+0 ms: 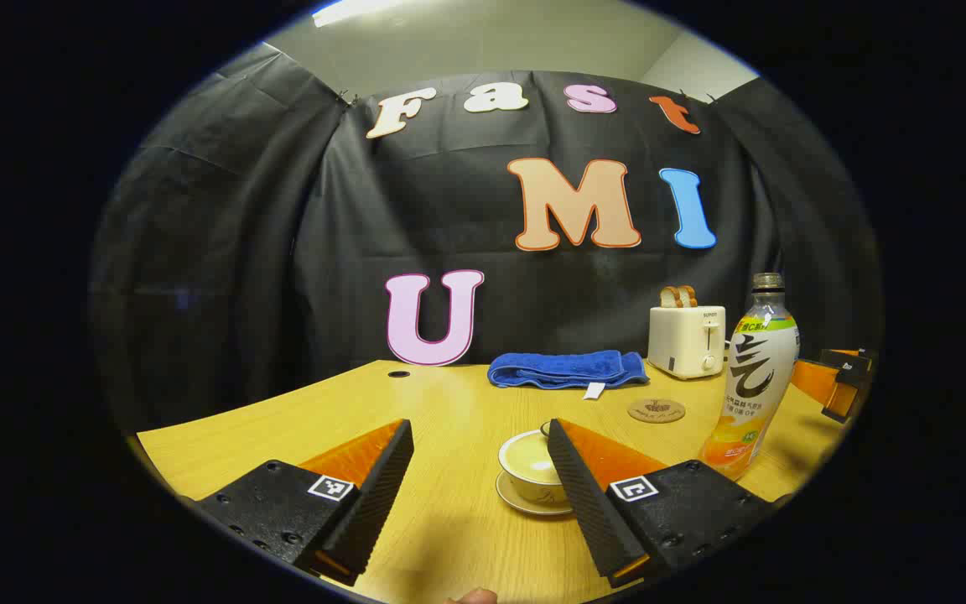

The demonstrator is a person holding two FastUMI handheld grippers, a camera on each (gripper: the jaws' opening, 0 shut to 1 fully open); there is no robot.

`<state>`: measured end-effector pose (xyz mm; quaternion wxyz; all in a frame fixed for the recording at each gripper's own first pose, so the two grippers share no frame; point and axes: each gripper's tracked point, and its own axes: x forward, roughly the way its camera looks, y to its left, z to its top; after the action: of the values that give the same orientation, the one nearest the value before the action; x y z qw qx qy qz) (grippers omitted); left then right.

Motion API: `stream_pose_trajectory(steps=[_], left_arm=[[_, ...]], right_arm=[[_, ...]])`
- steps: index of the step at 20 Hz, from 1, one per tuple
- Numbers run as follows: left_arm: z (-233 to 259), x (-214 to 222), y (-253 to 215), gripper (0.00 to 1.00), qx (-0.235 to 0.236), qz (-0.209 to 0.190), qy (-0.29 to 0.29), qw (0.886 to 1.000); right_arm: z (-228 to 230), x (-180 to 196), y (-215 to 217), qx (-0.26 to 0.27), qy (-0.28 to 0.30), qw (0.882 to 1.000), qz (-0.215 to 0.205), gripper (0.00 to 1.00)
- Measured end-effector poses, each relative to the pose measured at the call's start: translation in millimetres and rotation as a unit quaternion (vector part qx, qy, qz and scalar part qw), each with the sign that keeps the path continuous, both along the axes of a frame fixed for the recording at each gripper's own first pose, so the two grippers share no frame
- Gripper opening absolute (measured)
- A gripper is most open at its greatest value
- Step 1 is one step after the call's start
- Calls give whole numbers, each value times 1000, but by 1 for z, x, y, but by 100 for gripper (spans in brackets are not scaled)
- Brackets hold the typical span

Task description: Open the teacup lid with one hand, grasp the water bottle and pour water into the teacup with the other hand; after pouring, place the water bottle on the coaster and then close the teacup lid.

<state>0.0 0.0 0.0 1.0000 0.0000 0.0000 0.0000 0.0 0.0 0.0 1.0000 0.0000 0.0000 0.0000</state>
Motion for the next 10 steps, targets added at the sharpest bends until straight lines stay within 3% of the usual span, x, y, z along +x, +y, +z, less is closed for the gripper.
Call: stream_pose_trajectory(steps=[10], left_arm=[[2,0,1,94,-2,-2,-5,1000]], right_arm=[[0,0,2,0,0,1000,4,94]])
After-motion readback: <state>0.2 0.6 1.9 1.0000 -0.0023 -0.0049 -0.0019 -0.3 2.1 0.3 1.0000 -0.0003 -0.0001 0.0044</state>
